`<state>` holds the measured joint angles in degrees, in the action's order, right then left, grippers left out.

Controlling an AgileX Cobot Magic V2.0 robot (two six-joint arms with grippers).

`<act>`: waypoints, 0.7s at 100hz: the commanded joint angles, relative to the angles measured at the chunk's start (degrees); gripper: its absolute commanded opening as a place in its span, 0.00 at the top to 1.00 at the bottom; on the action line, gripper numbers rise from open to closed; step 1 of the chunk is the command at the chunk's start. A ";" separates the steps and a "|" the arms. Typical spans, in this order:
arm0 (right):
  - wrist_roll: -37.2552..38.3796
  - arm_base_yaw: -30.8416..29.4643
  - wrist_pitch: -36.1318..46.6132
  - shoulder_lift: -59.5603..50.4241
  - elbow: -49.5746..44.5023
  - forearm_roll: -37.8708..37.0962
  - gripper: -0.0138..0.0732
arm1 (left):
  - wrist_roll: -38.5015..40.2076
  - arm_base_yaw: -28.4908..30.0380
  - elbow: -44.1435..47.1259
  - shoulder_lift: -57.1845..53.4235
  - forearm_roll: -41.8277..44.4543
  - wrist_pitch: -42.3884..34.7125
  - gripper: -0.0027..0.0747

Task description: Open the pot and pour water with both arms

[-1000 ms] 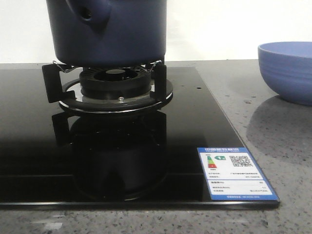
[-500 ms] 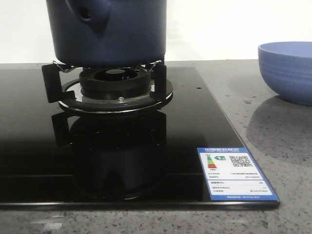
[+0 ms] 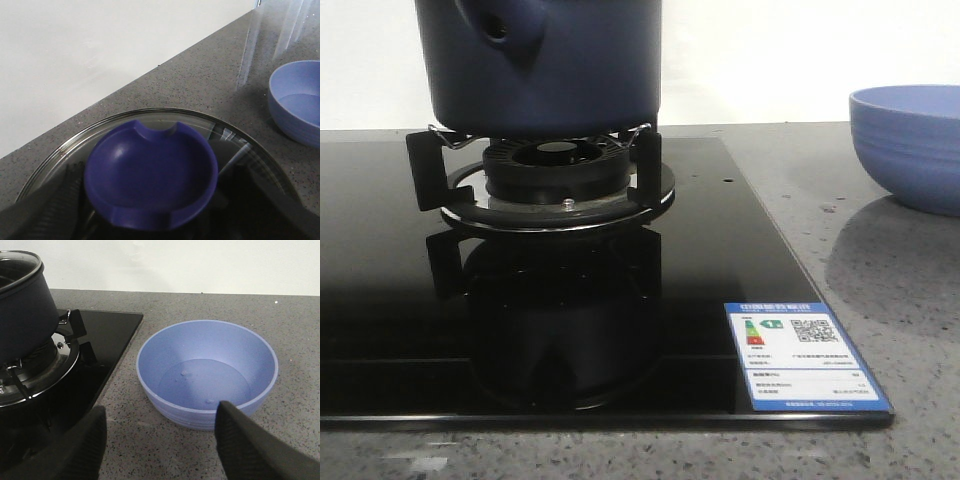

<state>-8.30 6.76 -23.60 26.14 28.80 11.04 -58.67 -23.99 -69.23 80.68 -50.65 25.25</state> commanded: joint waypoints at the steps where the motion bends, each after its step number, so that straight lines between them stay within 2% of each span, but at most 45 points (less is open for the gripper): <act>1: -0.59 -0.08 4.28 0.80 2.08 -0.23 0.36 | -0.34 0.20 -1.52 -1.80 -2.03 -3.01 0.31; 25: -0.59 -0.08 4.28 0.80 2.08 -0.15 0.36 | -0.45 0.20 -1.52 -1.80 -2.03 -3.15 0.49; 70: -0.59 -0.08 4.28 0.80 2.08 -0.15 0.36 | -0.45 1.40 -2.73 -2.84 -3.49 -3.35 0.50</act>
<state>-8.30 6.76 -23.60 26.14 28.80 11.04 -59.16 -23.46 -69.23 80.68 -51.05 24.76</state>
